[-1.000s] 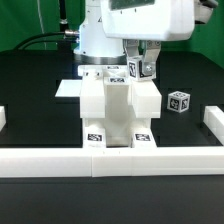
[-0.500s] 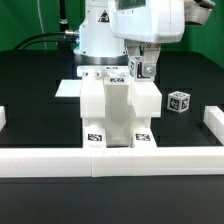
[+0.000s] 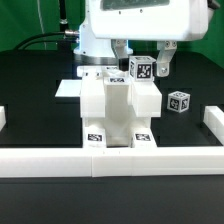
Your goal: Assemble chair
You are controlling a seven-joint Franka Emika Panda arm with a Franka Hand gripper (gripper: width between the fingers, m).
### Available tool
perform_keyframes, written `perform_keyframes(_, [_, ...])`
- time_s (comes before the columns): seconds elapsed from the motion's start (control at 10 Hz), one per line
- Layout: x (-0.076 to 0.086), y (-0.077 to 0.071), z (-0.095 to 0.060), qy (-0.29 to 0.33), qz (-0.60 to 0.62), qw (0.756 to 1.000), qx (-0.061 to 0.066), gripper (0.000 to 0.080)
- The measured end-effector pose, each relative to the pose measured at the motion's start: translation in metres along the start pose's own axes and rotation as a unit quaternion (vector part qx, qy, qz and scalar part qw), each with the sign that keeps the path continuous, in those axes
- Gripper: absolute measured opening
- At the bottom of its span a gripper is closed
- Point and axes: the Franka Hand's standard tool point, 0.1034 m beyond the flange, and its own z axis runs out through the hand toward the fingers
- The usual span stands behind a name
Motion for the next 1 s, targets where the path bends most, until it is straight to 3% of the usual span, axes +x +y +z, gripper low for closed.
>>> perform_keyframes(0.4, [0.0, 0.0007, -0.0008, 0.001, -0.216, 0.976, -0.008, 0.0648])
perform_keyframes(0.9, [0.0041, 0.0026, -0.0025, 0.0, -0.449, 0.893, -0.022, 0.0648])
perform_keyframes(1.0, [0.0041, 0.0026, -0.0024, 0.0, -0.459, 0.888, -0.024, 0.0648])
